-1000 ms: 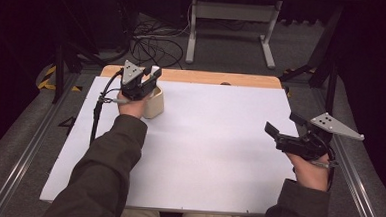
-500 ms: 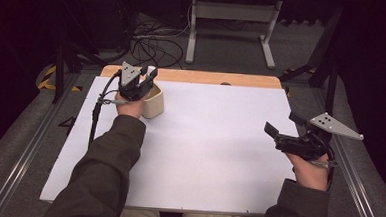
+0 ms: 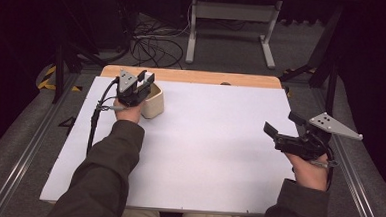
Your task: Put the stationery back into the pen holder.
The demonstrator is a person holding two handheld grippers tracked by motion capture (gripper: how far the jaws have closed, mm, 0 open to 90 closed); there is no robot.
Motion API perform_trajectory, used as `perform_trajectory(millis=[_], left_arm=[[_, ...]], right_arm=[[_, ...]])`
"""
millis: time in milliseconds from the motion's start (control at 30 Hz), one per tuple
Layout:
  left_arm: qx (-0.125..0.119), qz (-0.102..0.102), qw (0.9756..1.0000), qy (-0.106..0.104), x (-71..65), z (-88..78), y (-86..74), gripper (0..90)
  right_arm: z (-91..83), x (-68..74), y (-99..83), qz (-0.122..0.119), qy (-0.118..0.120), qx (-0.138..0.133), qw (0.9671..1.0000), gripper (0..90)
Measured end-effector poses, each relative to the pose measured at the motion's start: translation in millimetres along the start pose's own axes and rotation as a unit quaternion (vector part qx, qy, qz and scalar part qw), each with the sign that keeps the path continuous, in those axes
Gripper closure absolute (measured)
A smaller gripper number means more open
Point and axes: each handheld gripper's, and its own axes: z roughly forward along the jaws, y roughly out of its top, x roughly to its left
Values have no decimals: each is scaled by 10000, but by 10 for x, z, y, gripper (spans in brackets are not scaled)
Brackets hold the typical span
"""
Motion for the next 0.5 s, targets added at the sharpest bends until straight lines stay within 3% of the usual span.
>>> perform_trajectory(millis=[500], left_arm=[[25,-91,9999,-81,0,-112,-15,651]], right_arm=[[8,21,7,-23,19,6,10000,32]])
